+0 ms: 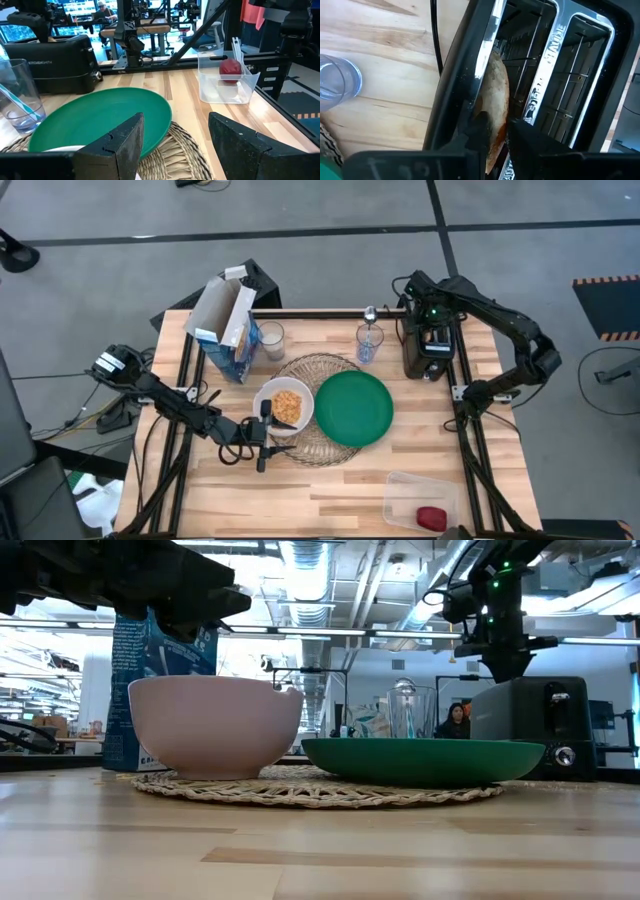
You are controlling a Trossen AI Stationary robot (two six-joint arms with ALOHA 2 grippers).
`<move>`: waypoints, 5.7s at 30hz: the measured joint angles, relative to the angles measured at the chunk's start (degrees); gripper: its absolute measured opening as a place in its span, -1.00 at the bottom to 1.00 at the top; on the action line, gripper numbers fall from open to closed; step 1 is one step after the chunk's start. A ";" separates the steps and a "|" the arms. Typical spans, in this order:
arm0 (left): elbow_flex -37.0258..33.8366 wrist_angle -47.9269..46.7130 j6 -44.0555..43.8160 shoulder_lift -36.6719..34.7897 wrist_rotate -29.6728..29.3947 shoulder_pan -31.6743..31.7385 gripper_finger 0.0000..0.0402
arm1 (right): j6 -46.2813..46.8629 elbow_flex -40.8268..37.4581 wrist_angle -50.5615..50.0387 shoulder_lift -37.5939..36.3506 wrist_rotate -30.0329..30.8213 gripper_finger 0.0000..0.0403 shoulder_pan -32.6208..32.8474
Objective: Arrange a breakfast setting
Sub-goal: Put the toasted bagel on the green plate
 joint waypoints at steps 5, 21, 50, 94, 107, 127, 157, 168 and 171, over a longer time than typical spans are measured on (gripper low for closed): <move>0.00 0.00 0.00 0.00 0.00 0.00 0.05 | -0.57 0.00 0.02 0.00 0.00 -0.58 0.02; 0.00 0.02 -0.07 0.00 0.02 0.00 0.05 | -0.83 4.36 -3.34 -1.92 0.17 -0.59 0.15; 0.00 -0.93 -0.55 0.02 0.07 0.00 0.05 | -1.14 19.31 -13.56 -1.97 2.05 -0.59 4.55; 0.00 -1.25 -1.64 0.02 -0.13 -0.02 0.05 | 1.40 17.47 3.85 -6.70 -4.92 -0.59 41.39; 0.00 -1.23 -1.70 0.02 -0.07 -0.02 0.05 | 0.26 5.97 17.84 -5.51 -11.23 -0.59 44.15; 0.00 -0.57 -2.05 0.02 0.02 0.00 0.05 | -0.22 -12.90 39.70 -5.55 -19.83 -0.59 43.72; 0.00 -0.55 -1.97 0.02 -0.11 0.00 0.05 | 3.62 -28.33 58.05 -4.76 -22.69 -0.59 42.51; 0.02 -0.62 -1.95 0.02 -0.09 0.00 0.05 | 3.98 -28.13 62.74 3.93 -23.98 -0.59 42.09; 0.02 -0.72 -1.95 0.02 -0.13 0.00 0.05 | 4.02 -28.11 62.47 5.24 -24.00 -0.59 41.61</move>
